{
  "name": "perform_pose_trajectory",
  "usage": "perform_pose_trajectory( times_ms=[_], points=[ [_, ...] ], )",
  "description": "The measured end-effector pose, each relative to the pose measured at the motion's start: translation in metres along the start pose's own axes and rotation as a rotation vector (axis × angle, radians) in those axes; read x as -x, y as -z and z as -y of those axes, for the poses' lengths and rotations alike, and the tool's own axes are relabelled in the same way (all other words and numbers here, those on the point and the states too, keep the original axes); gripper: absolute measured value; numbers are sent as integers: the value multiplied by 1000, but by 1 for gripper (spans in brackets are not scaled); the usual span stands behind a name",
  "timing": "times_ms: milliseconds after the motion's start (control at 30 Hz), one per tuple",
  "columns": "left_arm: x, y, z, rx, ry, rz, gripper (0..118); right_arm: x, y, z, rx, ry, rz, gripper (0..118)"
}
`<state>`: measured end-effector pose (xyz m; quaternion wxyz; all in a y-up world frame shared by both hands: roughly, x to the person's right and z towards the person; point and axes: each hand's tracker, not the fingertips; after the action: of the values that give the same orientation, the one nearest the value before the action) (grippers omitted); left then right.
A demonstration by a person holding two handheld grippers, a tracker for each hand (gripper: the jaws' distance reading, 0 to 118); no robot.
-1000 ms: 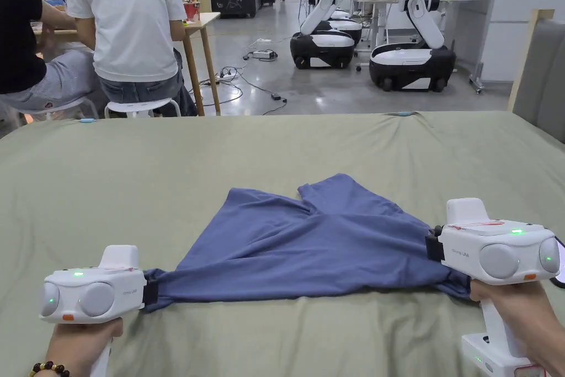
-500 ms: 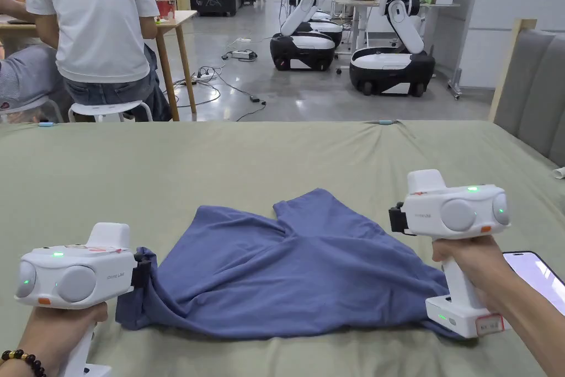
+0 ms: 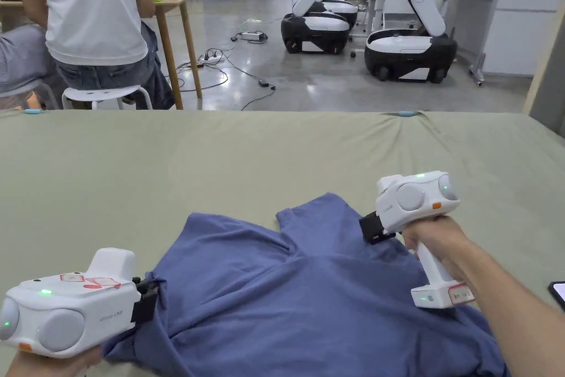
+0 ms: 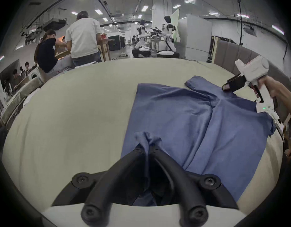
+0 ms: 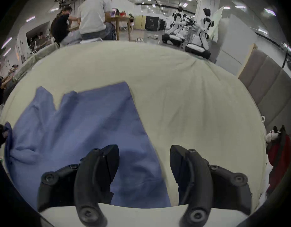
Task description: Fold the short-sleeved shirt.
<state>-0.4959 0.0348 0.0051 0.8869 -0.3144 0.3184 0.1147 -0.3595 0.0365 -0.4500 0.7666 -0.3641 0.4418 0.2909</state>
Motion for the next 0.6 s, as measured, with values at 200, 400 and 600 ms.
perform_pose_trajectory(
  times_ms=[200, 400, 600],
  points=[
    [6, 2, 3, -1, -34, -6, 1, 5, -4, 3, 13, 19, -44, 1],
    [6, -13, -11, -32, -76, -30, 1, 16, -41, -4, -43, -37, -3, 1],
    [17, -46, -97, -175, -73, -71, 1, -3, -125, -49, -225, -49, 109, 1]
  ],
)
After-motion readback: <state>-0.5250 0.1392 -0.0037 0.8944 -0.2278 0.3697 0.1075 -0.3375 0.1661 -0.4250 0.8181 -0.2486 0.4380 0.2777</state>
